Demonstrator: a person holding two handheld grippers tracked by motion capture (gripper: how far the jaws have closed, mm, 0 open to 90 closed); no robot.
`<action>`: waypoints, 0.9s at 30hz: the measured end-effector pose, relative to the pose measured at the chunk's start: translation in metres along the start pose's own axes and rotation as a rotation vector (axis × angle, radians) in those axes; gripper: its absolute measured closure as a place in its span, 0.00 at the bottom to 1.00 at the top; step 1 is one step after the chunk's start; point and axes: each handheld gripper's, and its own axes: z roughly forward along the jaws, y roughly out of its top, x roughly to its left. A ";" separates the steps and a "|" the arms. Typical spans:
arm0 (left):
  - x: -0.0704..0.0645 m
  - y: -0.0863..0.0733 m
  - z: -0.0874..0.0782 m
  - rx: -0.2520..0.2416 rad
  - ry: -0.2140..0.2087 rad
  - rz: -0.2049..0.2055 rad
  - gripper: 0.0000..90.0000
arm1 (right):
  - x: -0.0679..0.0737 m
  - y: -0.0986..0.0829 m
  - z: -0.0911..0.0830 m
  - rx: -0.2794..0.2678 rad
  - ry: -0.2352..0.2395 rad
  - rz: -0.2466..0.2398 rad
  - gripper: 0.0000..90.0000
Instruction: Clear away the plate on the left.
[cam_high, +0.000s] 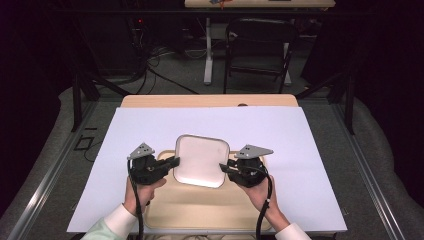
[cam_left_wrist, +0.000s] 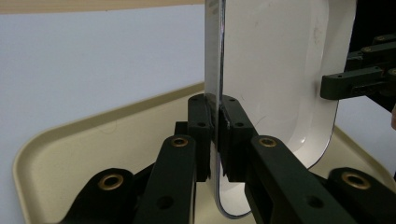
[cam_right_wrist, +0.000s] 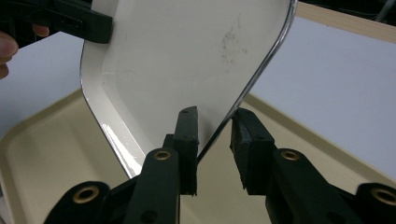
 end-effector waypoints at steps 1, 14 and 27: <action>0.000 -0.001 0.000 0.002 -0.006 -0.002 0.93 | 0.000 0.000 -0.001 0.001 0.001 0.002 0.81; -0.008 -0.009 0.000 0.047 -0.050 -0.025 0.93 | -0.001 -0.007 -0.012 0.032 0.021 0.036 0.83; -0.012 -0.015 0.001 0.093 -0.070 -0.023 0.92 | -0.002 -0.013 -0.013 0.087 0.042 0.060 0.84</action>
